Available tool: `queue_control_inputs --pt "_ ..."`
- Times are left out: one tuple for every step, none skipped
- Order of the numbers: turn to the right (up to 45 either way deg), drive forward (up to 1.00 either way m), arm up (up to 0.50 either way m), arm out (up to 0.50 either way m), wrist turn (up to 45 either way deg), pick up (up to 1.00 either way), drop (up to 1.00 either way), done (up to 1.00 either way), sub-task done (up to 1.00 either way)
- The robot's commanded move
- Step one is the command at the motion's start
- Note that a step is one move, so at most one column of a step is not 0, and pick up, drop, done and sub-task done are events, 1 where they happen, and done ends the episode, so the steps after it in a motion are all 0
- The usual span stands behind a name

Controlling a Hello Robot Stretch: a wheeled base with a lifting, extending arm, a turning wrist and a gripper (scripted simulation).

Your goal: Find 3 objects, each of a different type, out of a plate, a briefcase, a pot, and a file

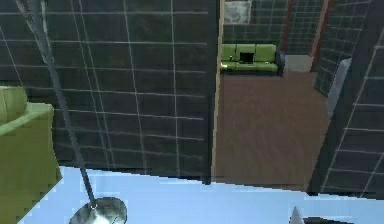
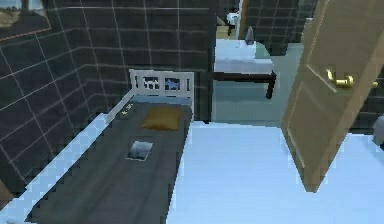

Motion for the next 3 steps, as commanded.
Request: queue_control_inputs --pt "0.0 0.9 0.0 0.0 0.0 0.0 0.0 0.0 0.0" --pt "45.0 0.0 0.0 0.0 0.0 0.0 0.0 0.0 0.0" --pt "18.0 0.0 0.0 0.0 0.0 0.0 0.0 0.0 0.0"
